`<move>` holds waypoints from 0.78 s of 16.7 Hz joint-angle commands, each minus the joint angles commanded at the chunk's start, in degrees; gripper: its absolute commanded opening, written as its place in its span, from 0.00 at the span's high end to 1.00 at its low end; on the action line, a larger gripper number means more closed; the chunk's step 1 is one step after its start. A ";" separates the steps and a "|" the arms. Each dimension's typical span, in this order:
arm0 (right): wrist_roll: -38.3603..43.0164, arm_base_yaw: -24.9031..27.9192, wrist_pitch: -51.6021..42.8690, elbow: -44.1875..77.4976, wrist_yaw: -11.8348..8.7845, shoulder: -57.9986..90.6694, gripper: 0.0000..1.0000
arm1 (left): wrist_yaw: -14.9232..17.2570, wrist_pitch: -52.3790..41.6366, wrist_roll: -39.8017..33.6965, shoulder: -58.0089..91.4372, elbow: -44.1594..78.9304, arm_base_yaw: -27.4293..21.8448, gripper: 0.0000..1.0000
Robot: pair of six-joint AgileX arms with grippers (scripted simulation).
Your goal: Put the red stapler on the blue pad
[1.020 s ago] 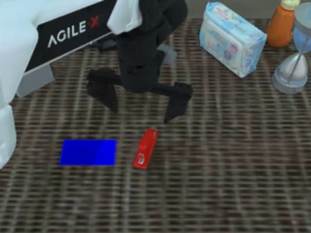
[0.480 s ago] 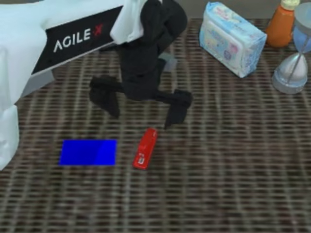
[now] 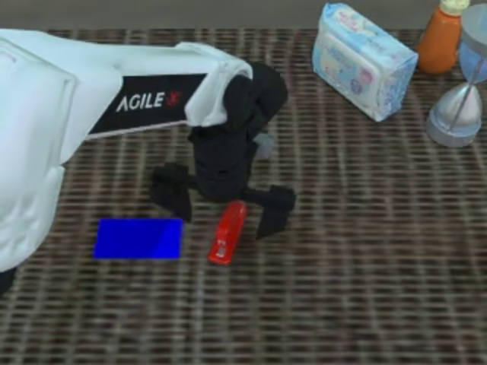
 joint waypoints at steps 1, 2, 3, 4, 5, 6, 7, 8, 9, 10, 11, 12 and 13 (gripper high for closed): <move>0.00 0.00 0.00 0.00 0.00 0.00 0.00 | 0.00 0.01 0.00 0.00 -0.01 0.00 0.00; 0.00 0.00 0.00 0.00 0.00 0.00 0.00 | 0.00 0.01 0.00 0.00 -0.01 0.00 0.00; 0.00 0.00 0.00 0.00 0.00 0.00 0.00 | 0.00 0.01 0.00 0.00 -0.01 0.00 0.00; 0.00 0.00 0.00 0.00 0.00 0.00 0.00 | 0.00 0.01 0.00 0.00 -0.01 0.00 0.08; 0.00 0.00 0.00 0.00 0.00 0.00 0.00 | 0.00 0.01 0.00 0.00 -0.01 0.00 0.15; 0.00 0.00 0.00 0.00 0.00 0.00 0.00 | 0.00 0.01 0.00 0.00 -0.01 0.00 0.23; 0.00 0.00 0.00 0.00 0.00 0.00 0.00 | 0.00 0.01 0.00 0.00 -0.01 0.00 0.30; 0.00 0.00 0.00 0.00 0.00 0.00 0.00 | 0.00 0.01 0.00 0.00 -0.01 0.00 0.38; 0.00 0.00 0.00 0.00 0.00 0.00 0.00 | 0.00 0.01 0.00 0.00 -0.01 0.00 0.45; 0.00 0.00 0.00 0.00 0.00 0.00 0.00 | 0.00 0.01 0.00 0.00 -0.01 0.00 0.53; 0.00 0.00 0.00 0.00 0.00 0.00 0.00 | 0.00 0.01 0.00 0.00 -0.01 0.00 0.60; 0.00 0.00 0.00 0.00 0.00 0.00 0.00 | 0.00 0.01 0.00 0.00 -0.01 0.00 0.68; 0.00 0.00 0.00 0.00 0.00 0.00 0.00 | 0.00 0.01 0.00 0.00 -0.01 0.00 0.75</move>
